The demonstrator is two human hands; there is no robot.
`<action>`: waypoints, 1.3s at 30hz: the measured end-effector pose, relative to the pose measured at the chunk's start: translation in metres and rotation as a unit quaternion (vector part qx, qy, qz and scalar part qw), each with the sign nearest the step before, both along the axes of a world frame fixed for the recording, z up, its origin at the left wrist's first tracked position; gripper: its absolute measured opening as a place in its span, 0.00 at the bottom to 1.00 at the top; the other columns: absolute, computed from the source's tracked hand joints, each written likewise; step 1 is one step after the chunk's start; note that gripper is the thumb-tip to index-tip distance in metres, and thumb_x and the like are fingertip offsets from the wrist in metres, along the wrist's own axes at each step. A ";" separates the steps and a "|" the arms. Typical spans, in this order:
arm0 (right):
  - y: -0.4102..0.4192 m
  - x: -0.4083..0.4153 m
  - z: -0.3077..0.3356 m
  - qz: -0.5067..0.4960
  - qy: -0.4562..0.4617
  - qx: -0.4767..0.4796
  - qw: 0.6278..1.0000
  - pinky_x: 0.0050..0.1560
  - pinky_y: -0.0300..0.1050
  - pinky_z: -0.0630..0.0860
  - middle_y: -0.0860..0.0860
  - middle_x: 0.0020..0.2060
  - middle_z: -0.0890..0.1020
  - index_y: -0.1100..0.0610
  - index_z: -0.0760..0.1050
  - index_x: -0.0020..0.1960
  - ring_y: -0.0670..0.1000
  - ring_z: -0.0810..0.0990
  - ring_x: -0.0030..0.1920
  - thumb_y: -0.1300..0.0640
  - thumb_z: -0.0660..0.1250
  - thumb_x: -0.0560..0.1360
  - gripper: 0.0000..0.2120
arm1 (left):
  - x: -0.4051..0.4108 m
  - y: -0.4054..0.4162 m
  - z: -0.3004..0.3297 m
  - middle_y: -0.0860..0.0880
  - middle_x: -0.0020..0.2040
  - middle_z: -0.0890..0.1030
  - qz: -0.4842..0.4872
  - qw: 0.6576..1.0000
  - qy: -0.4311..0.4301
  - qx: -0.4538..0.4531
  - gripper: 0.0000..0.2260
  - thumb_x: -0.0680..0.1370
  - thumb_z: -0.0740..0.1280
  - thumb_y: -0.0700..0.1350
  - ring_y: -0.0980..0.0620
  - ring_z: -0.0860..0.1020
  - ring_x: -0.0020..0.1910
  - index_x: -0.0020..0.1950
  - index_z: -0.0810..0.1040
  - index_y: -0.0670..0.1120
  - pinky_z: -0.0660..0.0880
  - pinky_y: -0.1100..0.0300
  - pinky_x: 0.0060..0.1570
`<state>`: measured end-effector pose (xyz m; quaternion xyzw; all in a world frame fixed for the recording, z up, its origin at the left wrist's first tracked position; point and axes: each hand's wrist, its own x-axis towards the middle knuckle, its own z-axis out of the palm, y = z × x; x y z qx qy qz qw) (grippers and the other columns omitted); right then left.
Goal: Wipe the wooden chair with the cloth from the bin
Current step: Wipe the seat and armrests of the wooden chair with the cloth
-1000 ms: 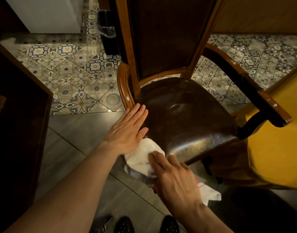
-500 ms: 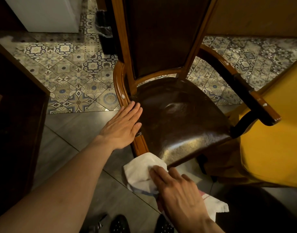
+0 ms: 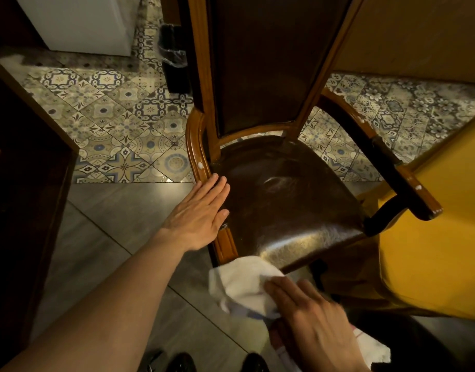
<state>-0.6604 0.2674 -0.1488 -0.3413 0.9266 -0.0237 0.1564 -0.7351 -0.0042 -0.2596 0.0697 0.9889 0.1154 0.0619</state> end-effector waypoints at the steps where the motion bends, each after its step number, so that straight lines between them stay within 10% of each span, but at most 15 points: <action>1: 0.000 -0.008 0.004 -0.019 0.001 -0.004 1.000 0.26 0.42 0.77 0.45 0.54 0.83 0.49 0.81 0.58 0.51 0.81 0.42 0.46 0.80 0.58 0.29 | 0.000 0.002 0.000 0.52 0.80 0.39 0.001 1.000 0.000 0.001 0.28 0.81 0.36 0.59 0.57 0.30 0.75 0.79 0.40 0.50 0.32 0.55 0.72; 13: -0.058 -0.131 0.027 -0.066 0.106 -0.080 0.989 0.36 0.42 0.74 0.44 0.60 0.75 0.45 0.69 0.70 0.48 0.73 0.52 0.45 0.66 0.74 0.25 | 0.005 0.019 0.004 0.49 0.81 0.50 0.062 0.995 0.023 0.071 0.30 0.81 0.42 0.60 0.53 0.37 0.78 0.81 0.50 0.49 0.39 0.48 0.76; 29: -0.180 -0.253 -0.028 0.345 0.077 0.013 0.935 0.40 0.47 0.69 0.52 0.66 0.69 0.36 0.59 0.75 0.56 0.69 0.60 0.49 0.63 0.78 0.28 | 0.009 0.050 0.012 0.48 0.81 0.51 0.190 0.980 0.042 0.046 0.26 0.84 0.50 0.57 0.51 0.42 0.79 0.80 0.55 0.47 0.40 0.52 0.75; 39: -0.183 -0.278 -0.054 0.448 0.101 0.003 0.889 0.42 0.54 0.79 0.58 0.64 0.72 0.47 0.62 0.76 0.61 0.72 0.60 0.52 0.70 0.74 0.34 | 0.006 0.047 0.011 0.48 0.82 0.46 0.193 0.980 0.009 0.046 0.28 0.83 0.50 0.56 0.50 0.41 0.79 0.81 0.49 0.47 0.42 0.50 0.75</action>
